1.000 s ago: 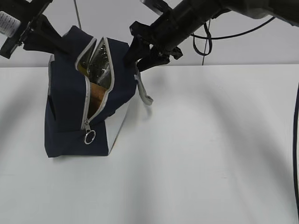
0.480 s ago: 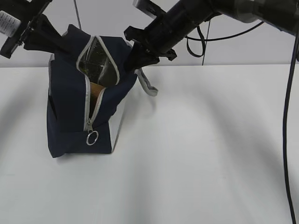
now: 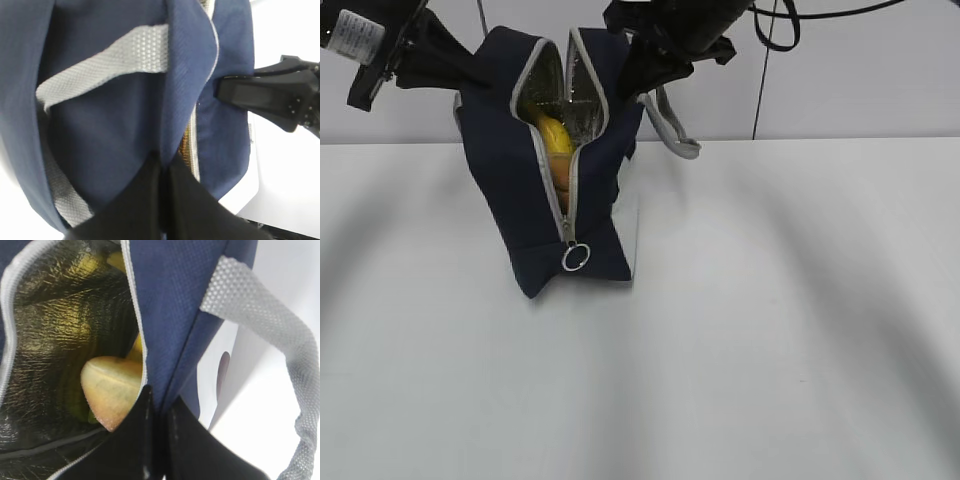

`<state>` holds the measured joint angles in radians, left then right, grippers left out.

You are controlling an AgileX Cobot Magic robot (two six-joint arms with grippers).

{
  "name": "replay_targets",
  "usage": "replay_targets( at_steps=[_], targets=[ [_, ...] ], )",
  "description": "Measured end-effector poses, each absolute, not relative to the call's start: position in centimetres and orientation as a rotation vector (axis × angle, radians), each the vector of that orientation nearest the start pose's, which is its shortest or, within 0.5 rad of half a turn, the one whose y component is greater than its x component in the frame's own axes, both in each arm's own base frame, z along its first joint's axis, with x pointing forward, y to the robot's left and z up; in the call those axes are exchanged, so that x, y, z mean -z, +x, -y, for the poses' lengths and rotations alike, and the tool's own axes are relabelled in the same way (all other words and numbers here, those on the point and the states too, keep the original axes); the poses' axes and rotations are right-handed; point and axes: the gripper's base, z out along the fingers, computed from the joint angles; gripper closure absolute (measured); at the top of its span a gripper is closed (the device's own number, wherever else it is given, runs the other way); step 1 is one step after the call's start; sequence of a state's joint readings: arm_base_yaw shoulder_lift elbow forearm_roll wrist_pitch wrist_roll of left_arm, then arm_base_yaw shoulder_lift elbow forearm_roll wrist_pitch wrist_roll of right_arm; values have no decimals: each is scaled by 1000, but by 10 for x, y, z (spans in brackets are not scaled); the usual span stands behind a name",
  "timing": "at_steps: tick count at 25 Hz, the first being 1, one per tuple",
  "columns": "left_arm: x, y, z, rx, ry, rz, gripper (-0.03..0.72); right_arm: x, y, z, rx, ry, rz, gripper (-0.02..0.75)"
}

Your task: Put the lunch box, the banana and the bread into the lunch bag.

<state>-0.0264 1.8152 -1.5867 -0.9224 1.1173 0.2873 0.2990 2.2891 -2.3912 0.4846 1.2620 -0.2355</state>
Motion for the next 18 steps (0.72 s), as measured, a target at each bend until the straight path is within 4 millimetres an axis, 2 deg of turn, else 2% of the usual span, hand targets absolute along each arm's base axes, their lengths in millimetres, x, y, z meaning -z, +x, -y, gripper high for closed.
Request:
replay_targets(
  at_steps=[5, 9, 13, 18],
  targets=[
    [-323, 388, 99, 1153, 55, -2458, 691, -329, 457, -177, -588, -603, -2502, 745],
    [-316, 391, 113, 1175, 54, -2453, 691, -338, 453, -171, -522, -574, -2512, 745],
    [-309, 396, 120, 1192, 40, -2448, 691, -333, 444, -164, -469, -574, -2566, 746],
    [-301, 402, 124, 1253, 1, -2433, 691, -316, 436, -161, -442, -584, -2644, 746]
  ],
)
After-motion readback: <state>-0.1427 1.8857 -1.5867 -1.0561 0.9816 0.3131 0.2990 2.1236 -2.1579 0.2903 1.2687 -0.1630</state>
